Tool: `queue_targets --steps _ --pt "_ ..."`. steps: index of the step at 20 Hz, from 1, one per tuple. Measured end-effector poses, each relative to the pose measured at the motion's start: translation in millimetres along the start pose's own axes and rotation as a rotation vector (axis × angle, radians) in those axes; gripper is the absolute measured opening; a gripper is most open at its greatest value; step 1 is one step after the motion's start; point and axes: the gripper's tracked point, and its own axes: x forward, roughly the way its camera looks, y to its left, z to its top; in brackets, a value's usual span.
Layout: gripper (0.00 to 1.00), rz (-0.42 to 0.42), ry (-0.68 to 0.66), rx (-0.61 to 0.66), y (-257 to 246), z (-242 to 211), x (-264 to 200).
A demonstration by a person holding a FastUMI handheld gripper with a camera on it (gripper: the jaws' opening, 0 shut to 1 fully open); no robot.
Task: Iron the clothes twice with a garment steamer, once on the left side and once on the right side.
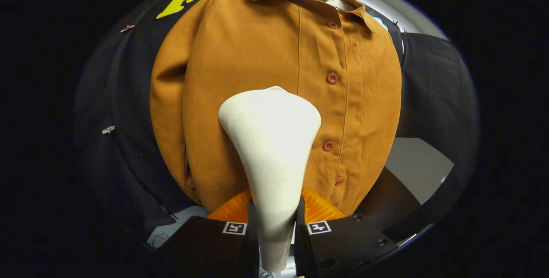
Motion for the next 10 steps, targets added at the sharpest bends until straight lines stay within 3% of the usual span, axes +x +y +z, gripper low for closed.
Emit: queue_targets --steps 10 --pt "0.36 0.048 0.136 0.027 -3.3 -68.1 4.0"
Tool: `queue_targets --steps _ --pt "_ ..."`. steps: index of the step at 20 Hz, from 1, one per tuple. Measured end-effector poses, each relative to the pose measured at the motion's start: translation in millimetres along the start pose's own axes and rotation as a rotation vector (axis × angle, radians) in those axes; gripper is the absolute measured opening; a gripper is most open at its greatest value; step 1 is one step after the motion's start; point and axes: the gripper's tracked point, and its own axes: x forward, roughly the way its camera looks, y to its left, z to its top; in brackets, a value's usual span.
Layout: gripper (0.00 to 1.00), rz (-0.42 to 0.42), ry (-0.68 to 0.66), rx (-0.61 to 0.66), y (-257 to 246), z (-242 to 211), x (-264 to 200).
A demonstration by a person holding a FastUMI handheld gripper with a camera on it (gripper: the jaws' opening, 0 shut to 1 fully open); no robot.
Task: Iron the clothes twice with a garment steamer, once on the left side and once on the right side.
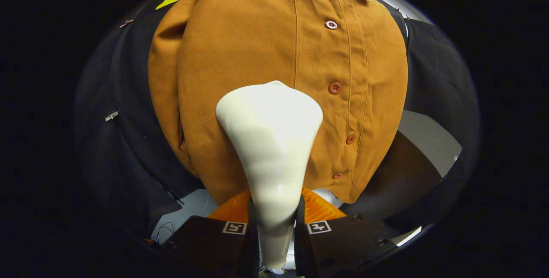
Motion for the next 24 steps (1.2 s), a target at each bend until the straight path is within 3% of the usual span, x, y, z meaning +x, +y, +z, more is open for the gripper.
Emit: queue_targets --steps 5,11,19,24 --pt "0.36 0.07 0.018 0.017 6.6 -15.0 -14.7" --pt "0.36 0.152 -0.049 0.017 -15.7 -4.5 -60.6" --pt "0.36 0.191 -0.132 0.049 -101.9 18.1 -129.7" --pt "0.36 0.153 -0.213 0.061 -165.5 52.4 -165.7"
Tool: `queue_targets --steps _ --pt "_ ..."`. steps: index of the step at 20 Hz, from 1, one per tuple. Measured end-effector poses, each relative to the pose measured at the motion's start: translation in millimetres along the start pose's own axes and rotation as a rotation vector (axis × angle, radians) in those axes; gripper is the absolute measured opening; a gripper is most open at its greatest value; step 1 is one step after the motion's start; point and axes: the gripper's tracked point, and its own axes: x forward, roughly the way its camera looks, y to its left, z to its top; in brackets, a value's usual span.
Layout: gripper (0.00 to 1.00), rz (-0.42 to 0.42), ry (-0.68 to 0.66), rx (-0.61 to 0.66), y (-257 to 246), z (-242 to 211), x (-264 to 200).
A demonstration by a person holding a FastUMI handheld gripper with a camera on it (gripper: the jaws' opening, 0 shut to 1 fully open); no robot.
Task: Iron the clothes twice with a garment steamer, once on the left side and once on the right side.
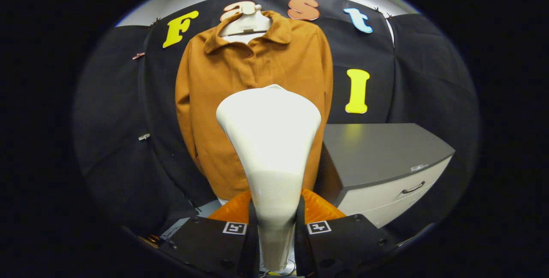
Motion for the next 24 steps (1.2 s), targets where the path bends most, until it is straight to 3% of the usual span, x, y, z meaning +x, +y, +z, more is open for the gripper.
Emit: queue_targets --steps 9,14,24 --pt "0.35 -0.079 -0.242 -0.022 -74.3 97.7 -71.5" --pt "0.35 -0.105 -0.312 -0.008 -92.2 124.2 -85.4" --pt "0.35 -0.067 -0.373 -0.02 -95.5 150.8 -87.8"
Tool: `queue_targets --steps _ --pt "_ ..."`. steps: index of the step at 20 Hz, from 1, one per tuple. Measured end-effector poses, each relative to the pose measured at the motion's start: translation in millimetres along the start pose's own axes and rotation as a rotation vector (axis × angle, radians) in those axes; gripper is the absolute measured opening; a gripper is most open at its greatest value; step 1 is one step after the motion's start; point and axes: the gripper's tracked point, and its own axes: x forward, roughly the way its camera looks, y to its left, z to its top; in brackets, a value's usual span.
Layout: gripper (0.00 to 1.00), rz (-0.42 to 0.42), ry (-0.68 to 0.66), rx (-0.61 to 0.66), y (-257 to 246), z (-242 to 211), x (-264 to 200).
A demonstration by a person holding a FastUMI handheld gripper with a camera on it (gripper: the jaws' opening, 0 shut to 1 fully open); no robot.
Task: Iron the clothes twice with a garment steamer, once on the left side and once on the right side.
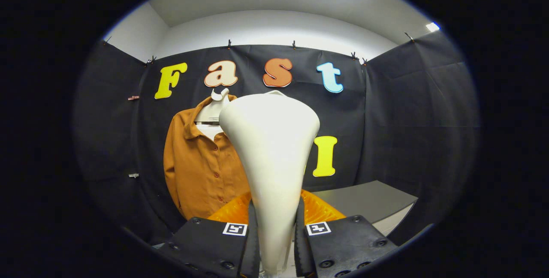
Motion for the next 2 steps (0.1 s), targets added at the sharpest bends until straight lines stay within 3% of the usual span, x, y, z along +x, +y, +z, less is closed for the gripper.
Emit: queue_targets --steps 2 --pt "0.35 0.005 0.003 0.002 1.6 -0.9 2.1"
